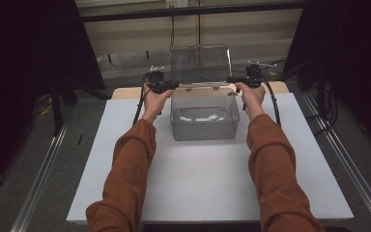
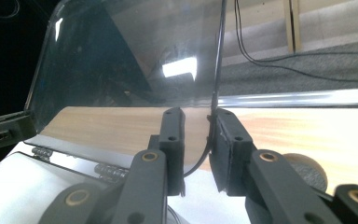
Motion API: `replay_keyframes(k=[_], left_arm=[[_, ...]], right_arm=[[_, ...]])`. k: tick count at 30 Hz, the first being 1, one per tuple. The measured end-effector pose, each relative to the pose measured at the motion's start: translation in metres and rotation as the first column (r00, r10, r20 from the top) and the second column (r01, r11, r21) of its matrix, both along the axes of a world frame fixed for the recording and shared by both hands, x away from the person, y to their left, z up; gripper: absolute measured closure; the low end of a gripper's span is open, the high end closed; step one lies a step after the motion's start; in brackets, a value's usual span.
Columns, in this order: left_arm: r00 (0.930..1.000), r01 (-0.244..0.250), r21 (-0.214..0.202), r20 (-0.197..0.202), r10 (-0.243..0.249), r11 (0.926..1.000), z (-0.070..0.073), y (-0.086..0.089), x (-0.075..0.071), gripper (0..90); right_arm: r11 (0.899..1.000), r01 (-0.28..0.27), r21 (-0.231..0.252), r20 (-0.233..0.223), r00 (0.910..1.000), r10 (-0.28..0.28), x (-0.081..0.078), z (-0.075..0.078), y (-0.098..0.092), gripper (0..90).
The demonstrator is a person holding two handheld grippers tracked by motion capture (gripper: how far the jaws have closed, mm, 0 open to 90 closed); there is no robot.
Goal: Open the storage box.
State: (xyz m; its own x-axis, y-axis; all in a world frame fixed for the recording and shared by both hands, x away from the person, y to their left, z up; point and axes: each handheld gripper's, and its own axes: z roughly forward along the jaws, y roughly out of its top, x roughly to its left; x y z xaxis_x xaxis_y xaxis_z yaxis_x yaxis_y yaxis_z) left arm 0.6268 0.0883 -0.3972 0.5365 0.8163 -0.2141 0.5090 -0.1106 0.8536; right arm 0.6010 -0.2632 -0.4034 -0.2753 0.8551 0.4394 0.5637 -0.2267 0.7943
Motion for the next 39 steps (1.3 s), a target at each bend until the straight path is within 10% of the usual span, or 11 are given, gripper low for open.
replay_keyframes(k=[11,27,39], left_arm=[[1.0,-0.007,0.052,0.005,0.007,0.9986,-0.003,-0.002,0.001,61.4],[0.9997,-0.026,-0.005,0.001,0.026,0.9996,-0.01,-0.002,0.004,57.7],[0.9983,-0.029,-0.044,0.049,0.031,0.9986,-0.006,0.001,0.003,51.4]], right_arm=[[0.999,0.014,0.052,-0.107,0.9942,-0.008,0.005,-0.009,0.002,64.9],[0.995,0.048,0.091,-0.119,0.9922,-0.037,0.006,-0.014,0.003,60.3],[0.996,0.087,0.013,-0.05,0.995,-0.087,0.005,-0.012,0.008,47.0]])
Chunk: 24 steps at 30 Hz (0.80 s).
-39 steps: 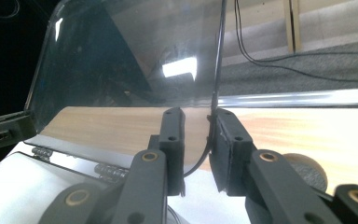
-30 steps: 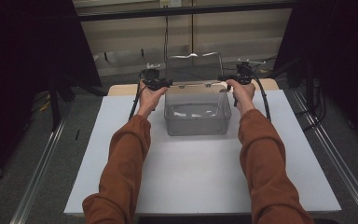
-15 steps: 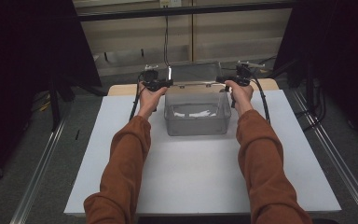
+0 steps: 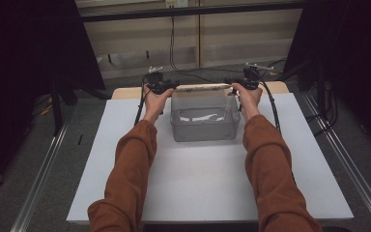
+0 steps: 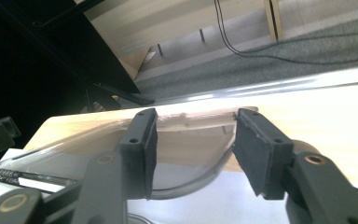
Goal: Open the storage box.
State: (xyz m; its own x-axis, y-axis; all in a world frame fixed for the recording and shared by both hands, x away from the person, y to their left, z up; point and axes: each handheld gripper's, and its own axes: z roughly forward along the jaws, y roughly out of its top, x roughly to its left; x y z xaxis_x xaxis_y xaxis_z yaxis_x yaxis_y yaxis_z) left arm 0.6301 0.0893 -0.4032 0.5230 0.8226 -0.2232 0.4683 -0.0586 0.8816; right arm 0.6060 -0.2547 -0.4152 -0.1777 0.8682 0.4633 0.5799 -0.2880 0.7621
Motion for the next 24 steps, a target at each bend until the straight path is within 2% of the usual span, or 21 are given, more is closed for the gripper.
replay_keyframes(k=[1,3,7,12,13,14,17,18,21,22,24], left_arm=[[1.0,0.0,0.0,0.0,0.0,1.0,0.0,0.0,0.0,50.7],[0.9997,0.003,0.007,0.023,-0.003,1.0,0.003,0.001,-0.001,46.5],[0.9993,0.012,0.017,0.035,-0.013,0.9998,0.003,0.002,-0.004,41.4],[0.9985,0.017,0.027,0.052,-0.018,0.9995,0.0,0.002,-0.01,35.4],[0.9985,0.017,0.027,0.052,-0.018,0.9995,0.0,0.002,-0.01,34.0],[0.9983,0.015,0.032,0.056,-0.017,0.9994,-0.001,0.003,-0.012,33.5],[0.9985,0.015,0.029,0.052,-0.016,0.9995,-0.002,0.004,-0.013,30.3],[0.9983,0.017,0.027,0.055,-0.018,0.9995,-0.002,0.005,-0.013,29.6],[0.9978,0.02,0.034,0.062,-0.022,0.9992,-0.001,0.004,-0.015,26.1],[0.9963,0.019,0.035,0.083,-0.022,0.9992,0.0,0.003,-0.018,25.1],[0.996,0.021,0.042,0.086,-0.024,0.9989,0.0,0.001,-0.021,20.5]], right_arm=[[1.0,0.0,0.0,0.0,1.0,0.0,0.0,0.0,0.0,47.0],[1.0,-0.009,-0.024,0.031,0.9995,0.009,-0.001,0.003,0.004,43.7],[0.997,-0.026,-0.066,0.073,0.9968,0.031,-0.004,0.007,0.007,38.2],[0.992,-0.033,-0.121,0.102,0.9938,0.045,-0.011,0.008,0.008,30.8],[0.992,-0.033,-0.121,0.102,0.9938,0.045,-0.011,0.008,0.008,30.8],[0.992,-0.035,-0.122,0.109,0.9928,0.049,-0.013,0.007,0.008,25.8],[0.991,-0.035,-0.129,0.126,0.9907,0.052,-0.014,0.008,0.008,24.4],[0.989,-0.038,-0.141,0.135,0.9893,0.057,-0.016,0.009,0.009,20.6],[0.986,-0.041,-0.161,0.152,0.9863,0.065,-0.016,0.01,0.01,17.5],[0.986,-0.041,-0.163,0.16,0.9849,0.067,-0.017,0.01,0.01,14.9],[0.985,-0.038,-0.169,0.17,0.9831,0.067,-0.018,0.01,0.012,10.0]])
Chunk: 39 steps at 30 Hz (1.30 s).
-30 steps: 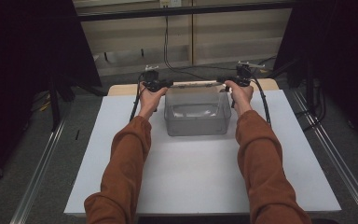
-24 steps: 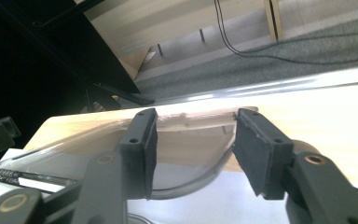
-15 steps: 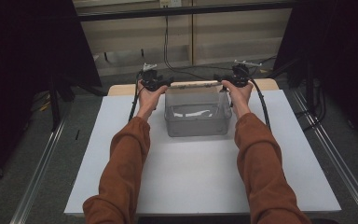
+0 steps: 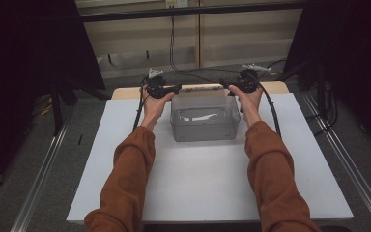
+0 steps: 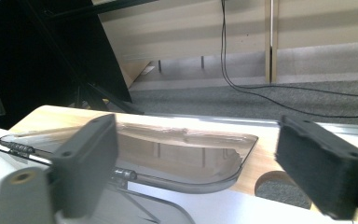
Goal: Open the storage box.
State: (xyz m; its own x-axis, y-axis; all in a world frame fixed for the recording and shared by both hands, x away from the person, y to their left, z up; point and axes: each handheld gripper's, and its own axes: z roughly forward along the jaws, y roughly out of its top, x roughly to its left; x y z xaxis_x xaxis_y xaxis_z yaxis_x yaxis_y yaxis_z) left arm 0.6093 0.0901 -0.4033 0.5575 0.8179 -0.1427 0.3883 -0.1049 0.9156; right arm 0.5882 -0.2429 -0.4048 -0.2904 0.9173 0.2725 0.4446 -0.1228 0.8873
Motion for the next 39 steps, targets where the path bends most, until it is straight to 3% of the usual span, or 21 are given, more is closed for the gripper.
replay_keyframes(k=[6,14,15,20,21,22,23,25,29,33,39], left_arm=[[0.9997,-0.008,-0.003,0.025,0.008,1.0,0.002,0.001,-0.006,13.1],[0.9986,0.015,-0.025,0.051,-0.014,0.9996,0.003,0.003,-0.016,6.3],[0.9983,0.028,-0.028,0.053,-0.026,0.9992,0.004,0.003,-0.018,6.0],[0.9961,0.054,-0.023,0.071,-0.053,0.9983,0.006,0.002,-0.024,3.8],[0.9929,0.07,-0.01,0.097,-0.068,0.9975,0.008,0.002,-0.028,3.7],[0.9929,0.07,-0.01,0.097,-0.068,0.9975,0.008,0.002,-0.028,3.8],[0.9809,0.116,0.009,0.156,-0.116,0.9932,0.01,0.002,-0.034,4.1],[0.976,0.109,0.026,0.187,-0.112,0.9937,0.011,0.002,-0.039,3.4],[0.9759,0.107,0.007,0.19,-0.107,0.9942,0.01,0.002,-0.045,3.0],[0.9794,0.079,-0.011,0.187,-0.076,0.9968,0.01,0.006,-0.052,2.5],[0.9779,0.098,-0.038,0.189,-0.089,0.9945,0.01,0.011,-0.063,2.4]], right_arm=[[1.0,0.0,-0.025,0.024,0.9997,0.001,-0.006,0.003,0.003,1.9],[0.999,0.012,-0.046,0.066,0.9978,-0.009,-0.019,0.007,0.0,3.2],[0.997,0.009,-0.075,0.072,0.9974,-0.003,-0.023,0.008,0.0,2.9],[0.995,0.014,-0.1,0.116,0.9933,-0.002,-0.032,0.008,0.001,2.1],[0.994,0.012,-0.105,0.124,0.9923,0.001,-0.035,0.008,0.002,1.9],[0.994,0.012,-0.11,0.134,0.9909,0.003,-0.036,0.007,0.002,1.8],[0.993,0.01,-0.116,0.137,0.9906,0.006,-0.038,0.008,0.003,1.7],[0.992,0.013,-0.127,0.153,0.9882,0.007,-0.041,0.008,0.005,1.5],[0.991,0.036,-0.131,0.201,0.9796,-0.009,-0.048,0.01,0.006,1.6],[0.989,0.036,-0.144,0.218,0.976,-0.004,-0.054,0.011,0.008,1.5],[0.988,0.028,-0.151,0.238,0.9712,0.008,-0.063,0.01,0.008,0.8]])
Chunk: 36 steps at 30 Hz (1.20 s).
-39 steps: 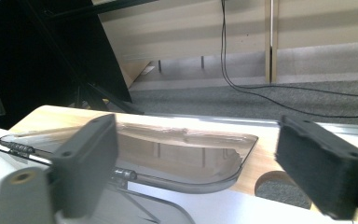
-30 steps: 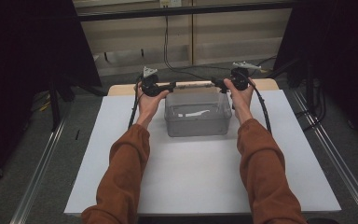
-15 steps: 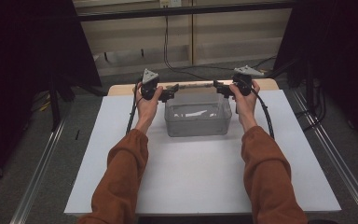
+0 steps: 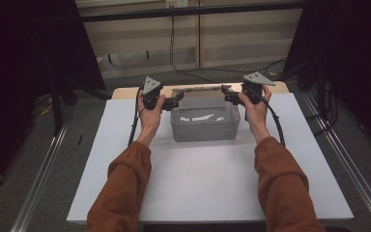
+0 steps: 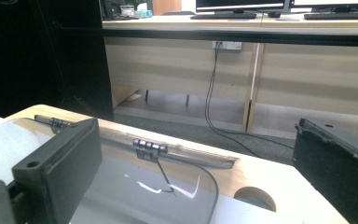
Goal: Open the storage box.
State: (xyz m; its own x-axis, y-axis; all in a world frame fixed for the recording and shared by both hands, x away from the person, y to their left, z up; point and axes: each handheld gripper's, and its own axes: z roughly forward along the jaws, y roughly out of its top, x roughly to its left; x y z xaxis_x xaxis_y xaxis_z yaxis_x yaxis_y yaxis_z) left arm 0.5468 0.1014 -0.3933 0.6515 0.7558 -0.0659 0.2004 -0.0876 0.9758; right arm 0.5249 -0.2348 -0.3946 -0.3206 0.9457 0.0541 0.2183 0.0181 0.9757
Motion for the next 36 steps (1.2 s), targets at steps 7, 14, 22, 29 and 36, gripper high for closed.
replay_keyframes(k=[7,14,22,29,36], left_arm=[[0.9998,0.015,0.006,0.012,-0.015,0.9999,0.0,0.008,-0.013,1.9],[0.9998,0.004,-0.014,0.021,-0.003,0.9999,0.002,0.016,-0.023,2.0],[0.9986,-0.037,-0.012,0.038,0.038,0.9992,-0.001,0.027,-0.035,2.7],[0.9969,-0.032,0.001,0.072,0.032,0.9995,0.001,0.036,-0.049,2.7],[0.9956,-0.035,0.003,0.087,0.034,0.9994,0.0,0.043,-0.059,2.7]], right_arm=[[0.999,-0.003,-0.032,0.013,0.9999,0.004,-0.013,0.0,-0.003,0.4],[0.999,0.0,-0.041,0.023,0.9997,0.001,-0.024,-0.002,-0.002,0.2],[0.997,0.005,-0.077,0.056,0.9984,-0.001,-0.041,0.001,-0.001,0.0],[0.998,0.015,-0.053,0.069,0.9976,-0.011,-0.057,-0.002,-0.005,0.0],[0.998,0.02,-0.066,0.089,0.996,-0.014,-0.072,0.001,-0.006,0.0]])
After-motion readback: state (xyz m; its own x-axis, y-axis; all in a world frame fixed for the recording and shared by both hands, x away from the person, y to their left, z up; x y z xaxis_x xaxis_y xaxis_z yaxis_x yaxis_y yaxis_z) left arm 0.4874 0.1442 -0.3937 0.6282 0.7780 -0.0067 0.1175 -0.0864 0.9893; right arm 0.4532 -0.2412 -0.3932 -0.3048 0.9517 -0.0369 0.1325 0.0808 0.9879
